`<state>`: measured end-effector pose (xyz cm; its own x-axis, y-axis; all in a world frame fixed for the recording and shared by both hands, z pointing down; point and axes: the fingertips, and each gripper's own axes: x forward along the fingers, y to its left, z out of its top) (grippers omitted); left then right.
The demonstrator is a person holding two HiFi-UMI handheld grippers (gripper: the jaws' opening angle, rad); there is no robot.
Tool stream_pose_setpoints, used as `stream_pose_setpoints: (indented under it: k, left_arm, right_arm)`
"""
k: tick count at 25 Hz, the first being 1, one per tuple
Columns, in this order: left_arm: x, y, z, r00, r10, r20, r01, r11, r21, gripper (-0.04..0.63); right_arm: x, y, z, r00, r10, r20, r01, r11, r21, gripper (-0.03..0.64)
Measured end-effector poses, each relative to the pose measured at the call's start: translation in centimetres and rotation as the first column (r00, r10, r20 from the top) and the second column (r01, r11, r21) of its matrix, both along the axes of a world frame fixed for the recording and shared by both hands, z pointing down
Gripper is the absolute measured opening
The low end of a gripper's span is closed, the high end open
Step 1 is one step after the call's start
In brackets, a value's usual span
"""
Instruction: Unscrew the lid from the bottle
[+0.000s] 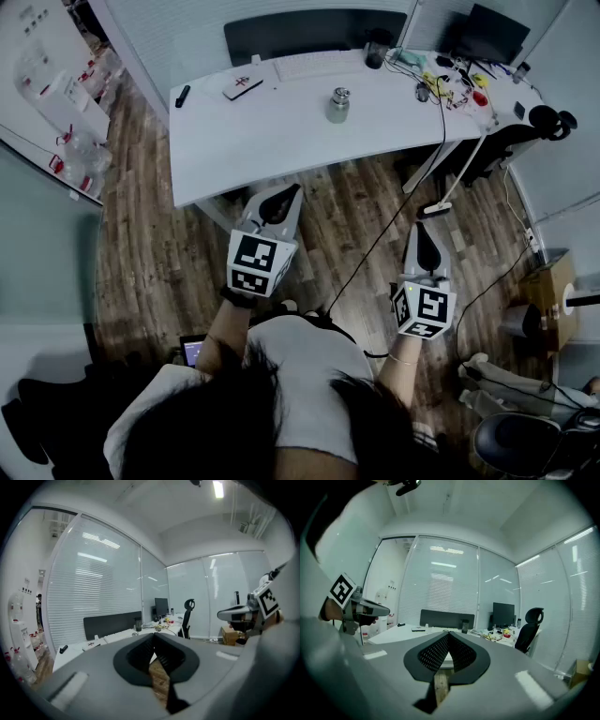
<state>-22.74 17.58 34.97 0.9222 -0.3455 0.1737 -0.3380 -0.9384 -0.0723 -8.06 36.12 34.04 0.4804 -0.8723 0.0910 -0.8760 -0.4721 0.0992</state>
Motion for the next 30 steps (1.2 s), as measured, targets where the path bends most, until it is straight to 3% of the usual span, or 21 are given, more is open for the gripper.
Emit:
stream_pose_setpoints:
  k: [14, 18, 23, 30]
  left_arm:
    - [2.6, 0.2, 0.9, 1.0, -0.025, -0.004, 0.025, 0.999, -0.027, 0.061]
    - [4.1, -0.6, 1.5, 1.0, -0.002, -0.008, 0.002, 0.999, -0.043, 0.061]
    - [6.9, -3.4, 2.6, 1.0, 0.005, -0.014, -0.005, 0.999, -0.052, 0.067]
    - [12.5, -9.6, 2.6, 0.999, 0.041, -0.002, -0.041, 0.996, -0.079, 0.143]
  right_arm:
    - [3.0, -0.3, 0.2, 0.997, -0.068, 0.022, 0.067, 0.997, 0.036, 0.006]
    - [4.0, -1.4, 0.1, 0.995, -0.094, 0.033, 0.092, 0.994, 0.058, 0.051]
    - [6.5, -4.2, 0.4, 0.993, -0.106, 0.043, 0.103, 0.992, 0.068, 0.082]
    - [11.2, -10.8, 1.0, 0.988, -0.125, 0.096, 0.12, 0.991, 0.053, 0.119]
